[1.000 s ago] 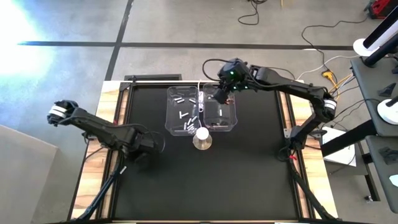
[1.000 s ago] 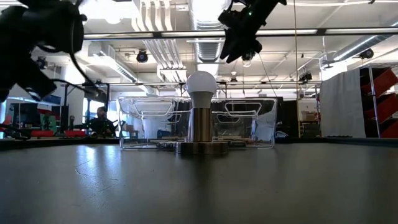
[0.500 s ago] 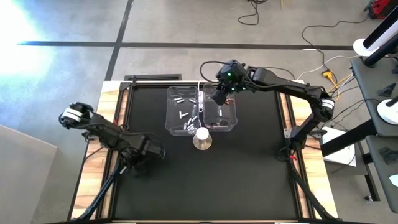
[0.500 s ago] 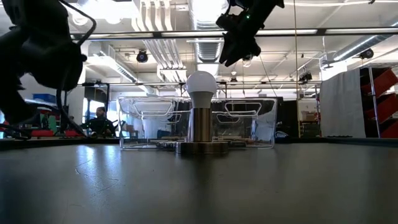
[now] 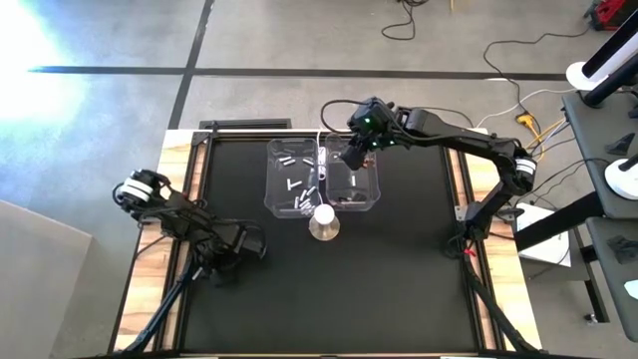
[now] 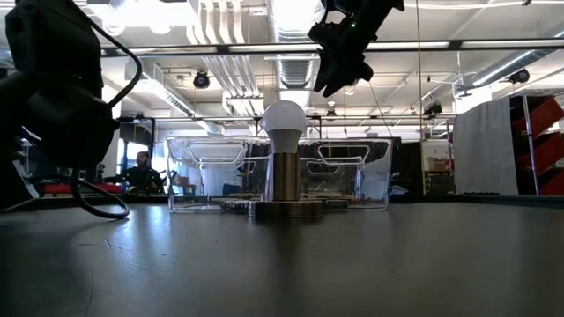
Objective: Sort batteries
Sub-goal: Put the white battery into the left transparent bin
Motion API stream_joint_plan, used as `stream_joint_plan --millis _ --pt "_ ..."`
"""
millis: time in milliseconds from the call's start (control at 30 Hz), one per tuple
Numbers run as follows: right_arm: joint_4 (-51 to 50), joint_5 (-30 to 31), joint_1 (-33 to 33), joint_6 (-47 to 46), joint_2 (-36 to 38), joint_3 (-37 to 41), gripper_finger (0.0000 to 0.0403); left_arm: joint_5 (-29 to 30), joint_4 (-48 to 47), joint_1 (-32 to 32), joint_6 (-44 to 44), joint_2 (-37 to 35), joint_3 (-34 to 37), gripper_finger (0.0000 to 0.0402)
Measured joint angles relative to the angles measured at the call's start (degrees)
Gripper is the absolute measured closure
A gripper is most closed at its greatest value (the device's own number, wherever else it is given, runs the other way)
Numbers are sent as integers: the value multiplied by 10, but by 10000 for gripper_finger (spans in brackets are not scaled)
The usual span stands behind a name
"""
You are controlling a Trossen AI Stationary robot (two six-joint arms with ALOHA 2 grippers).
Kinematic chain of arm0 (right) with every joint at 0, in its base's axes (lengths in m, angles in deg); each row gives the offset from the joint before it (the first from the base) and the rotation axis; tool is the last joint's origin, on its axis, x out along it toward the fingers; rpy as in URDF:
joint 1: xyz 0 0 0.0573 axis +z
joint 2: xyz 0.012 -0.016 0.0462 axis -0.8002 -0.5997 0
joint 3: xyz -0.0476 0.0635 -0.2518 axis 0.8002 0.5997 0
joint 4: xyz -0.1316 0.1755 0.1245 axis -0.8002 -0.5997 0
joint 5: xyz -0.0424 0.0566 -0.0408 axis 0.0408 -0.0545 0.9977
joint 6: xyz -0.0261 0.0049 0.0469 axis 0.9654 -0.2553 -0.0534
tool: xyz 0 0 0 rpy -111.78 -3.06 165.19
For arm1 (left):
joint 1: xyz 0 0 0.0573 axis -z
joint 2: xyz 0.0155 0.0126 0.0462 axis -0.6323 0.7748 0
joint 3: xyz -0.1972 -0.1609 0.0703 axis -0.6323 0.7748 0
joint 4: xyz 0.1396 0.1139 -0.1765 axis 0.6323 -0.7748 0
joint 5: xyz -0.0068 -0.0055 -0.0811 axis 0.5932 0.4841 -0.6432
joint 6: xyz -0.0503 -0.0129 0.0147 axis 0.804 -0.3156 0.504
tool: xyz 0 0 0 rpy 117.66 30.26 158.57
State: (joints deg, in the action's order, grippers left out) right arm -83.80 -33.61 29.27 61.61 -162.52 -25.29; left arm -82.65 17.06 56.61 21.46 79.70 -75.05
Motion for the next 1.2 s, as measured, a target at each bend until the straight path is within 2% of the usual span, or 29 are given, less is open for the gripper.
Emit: stream_joint_plan --millis 167,500,667,967,1200 --pt "-1 0 0 0 0 0 253 1 -1 13 -31 9 -14 255" --pt "-2 0 0 1 0 0 272 -22 0 42 -29 63 -11 363" --pt "-5 -1 0 1 0 0 278 -25 11 42 -34 61 -12 381" --pt "-29 -1 3 1 8 -18 272 30 2 46 -10 -13 -16 384" --pt "-56 -1 14 0 25 -47 266 155 17 50 24 -136 -31 385"
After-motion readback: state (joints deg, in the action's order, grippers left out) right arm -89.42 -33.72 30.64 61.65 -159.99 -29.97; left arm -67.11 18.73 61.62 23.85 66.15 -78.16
